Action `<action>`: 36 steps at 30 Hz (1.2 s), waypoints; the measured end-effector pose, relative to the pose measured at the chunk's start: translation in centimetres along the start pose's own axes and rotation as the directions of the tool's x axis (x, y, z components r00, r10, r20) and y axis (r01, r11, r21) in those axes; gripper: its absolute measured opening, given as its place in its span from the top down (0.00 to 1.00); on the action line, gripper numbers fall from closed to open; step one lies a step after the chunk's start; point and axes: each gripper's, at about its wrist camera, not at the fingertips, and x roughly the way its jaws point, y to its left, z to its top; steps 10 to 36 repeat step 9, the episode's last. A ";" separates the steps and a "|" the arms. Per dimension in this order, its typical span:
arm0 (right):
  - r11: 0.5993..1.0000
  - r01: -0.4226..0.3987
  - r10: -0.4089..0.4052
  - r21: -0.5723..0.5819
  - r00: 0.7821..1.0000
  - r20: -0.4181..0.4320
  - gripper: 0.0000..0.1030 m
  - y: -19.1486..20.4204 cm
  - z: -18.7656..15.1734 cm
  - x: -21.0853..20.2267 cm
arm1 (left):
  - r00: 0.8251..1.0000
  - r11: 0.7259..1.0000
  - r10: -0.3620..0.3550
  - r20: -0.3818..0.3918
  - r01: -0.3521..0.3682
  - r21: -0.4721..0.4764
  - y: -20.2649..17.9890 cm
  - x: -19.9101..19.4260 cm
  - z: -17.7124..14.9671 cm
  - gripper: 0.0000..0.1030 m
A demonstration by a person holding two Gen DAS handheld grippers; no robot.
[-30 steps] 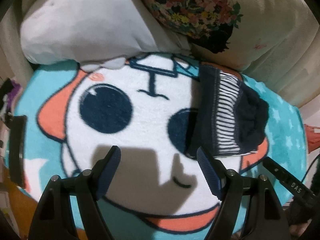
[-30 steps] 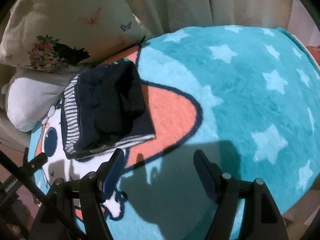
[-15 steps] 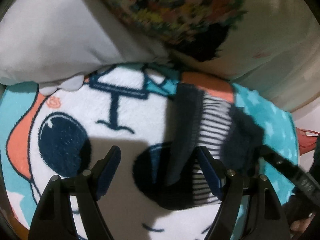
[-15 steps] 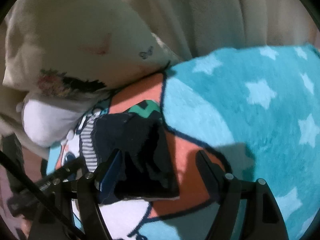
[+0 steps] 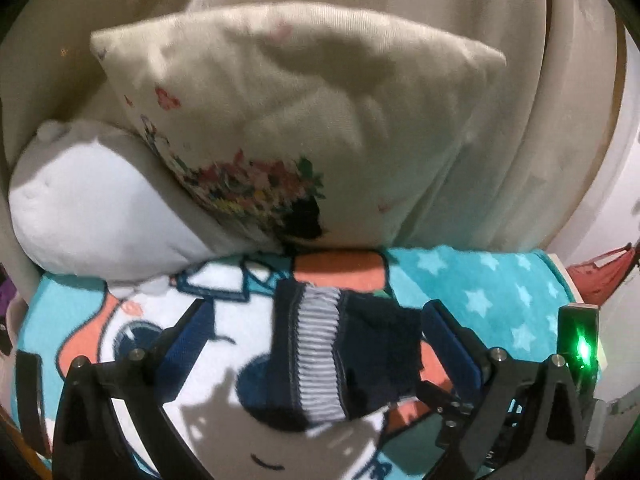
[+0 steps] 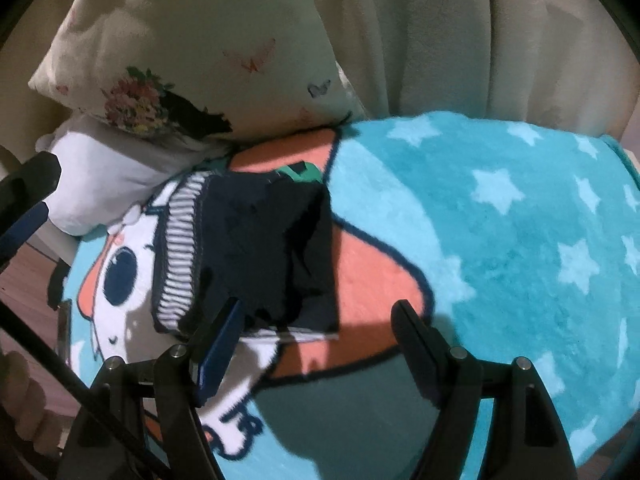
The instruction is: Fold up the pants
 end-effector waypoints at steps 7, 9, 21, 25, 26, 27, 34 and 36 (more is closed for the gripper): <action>0.999 0.041 -0.042 -0.027 0.998 -0.055 0.22 0.9 -2.0 1.1 | 0.972 0.993 0.115 -0.204 -0.120 -0.012 1.7 3.2 -3.4 0.00; 0.998 0.053 -0.055 -0.043 0.997 -0.055 0.22 1.4 -2.1 1.1 | 0.963 0.987 0.162 -0.214 -0.158 0.033 1.7 3.3 -4.3 0.00; 0.998 0.053 -0.055 -0.043 0.997 -0.055 0.22 1.4 -2.1 1.1 | 0.963 0.987 0.162 -0.214 -0.158 0.033 1.7 3.3 -4.3 0.00; 0.998 0.053 -0.055 -0.043 0.997 -0.055 0.22 1.4 -2.1 1.1 | 0.963 0.987 0.162 -0.214 -0.158 0.033 1.7 3.3 -4.3 0.00; 0.998 0.053 -0.055 -0.043 0.997 -0.055 0.22 1.4 -2.1 1.1 | 0.963 0.987 0.162 -0.214 -0.158 0.033 1.7 3.3 -4.3 0.00; 0.998 0.053 -0.055 -0.043 0.997 -0.055 0.22 1.4 -2.1 1.1 | 0.963 0.987 0.162 -0.214 -0.158 0.033 1.7 3.3 -4.3 0.00; 0.998 0.053 -0.055 -0.043 0.997 -0.055 0.22 1.4 -2.1 1.1 | 0.963 0.987 0.162 -0.214 -0.158 0.033 1.7 3.3 -4.3 0.00; 0.998 0.053 -0.055 -0.043 0.997 -0.055 0.22 1.4 -2.1 1.1 | 0.963 0.987 0.162 -0.214 -0.158 0.033 1.7 3.3 -4.3 0.00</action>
